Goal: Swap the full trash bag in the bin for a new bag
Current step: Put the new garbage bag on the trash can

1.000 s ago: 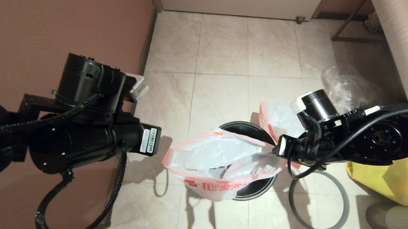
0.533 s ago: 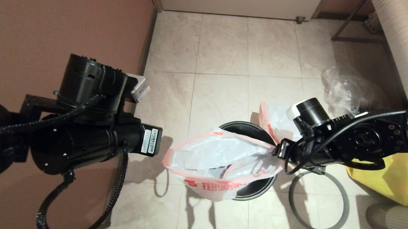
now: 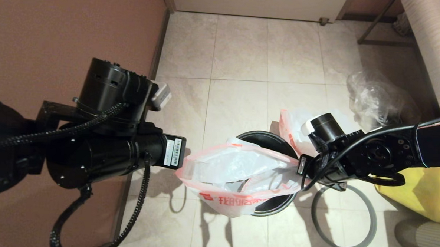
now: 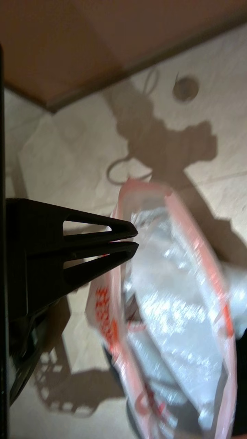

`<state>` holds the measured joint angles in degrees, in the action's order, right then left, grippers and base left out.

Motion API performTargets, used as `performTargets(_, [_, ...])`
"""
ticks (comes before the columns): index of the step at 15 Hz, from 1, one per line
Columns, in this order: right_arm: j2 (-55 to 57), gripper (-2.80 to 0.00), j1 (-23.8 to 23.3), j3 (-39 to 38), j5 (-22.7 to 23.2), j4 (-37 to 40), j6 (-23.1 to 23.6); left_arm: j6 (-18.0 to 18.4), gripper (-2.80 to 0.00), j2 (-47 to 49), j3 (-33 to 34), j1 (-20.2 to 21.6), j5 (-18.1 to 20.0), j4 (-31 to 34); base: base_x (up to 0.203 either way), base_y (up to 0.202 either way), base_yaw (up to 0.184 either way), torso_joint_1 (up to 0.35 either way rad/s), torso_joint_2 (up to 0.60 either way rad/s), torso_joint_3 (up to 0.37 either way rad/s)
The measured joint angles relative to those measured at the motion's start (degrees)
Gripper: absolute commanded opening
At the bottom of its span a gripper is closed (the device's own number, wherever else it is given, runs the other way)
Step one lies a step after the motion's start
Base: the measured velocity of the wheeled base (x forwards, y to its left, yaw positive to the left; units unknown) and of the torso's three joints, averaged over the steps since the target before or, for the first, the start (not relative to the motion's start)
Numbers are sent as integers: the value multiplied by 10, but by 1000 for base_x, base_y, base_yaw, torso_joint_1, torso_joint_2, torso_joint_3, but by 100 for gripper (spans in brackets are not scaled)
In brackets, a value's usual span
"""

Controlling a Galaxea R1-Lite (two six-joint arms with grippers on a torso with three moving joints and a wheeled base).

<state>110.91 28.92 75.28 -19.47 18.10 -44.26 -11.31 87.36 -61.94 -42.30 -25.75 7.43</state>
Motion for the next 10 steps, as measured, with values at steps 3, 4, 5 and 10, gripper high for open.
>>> performTargets(3, [-2,-280,1,1,-3,0,0,-126,-280,59,1,-45,2,41,0,0,0,0,0,0])
performTargets(4, [-3,-280,2,2,-3,0,0,-173,-280,88,3,-47,4,45,0,0,0,0,0,0])
performTargets(5, [-3,-280,2,2,-3,-1,1,-218,-280,117,4,-45,8,45,0,0,0,0,0,0])
performTargets(10, [-4,-280,5,3,-3,-1,3,-375,0,178,-16,5,32,40,0,0,0,0,0,0])
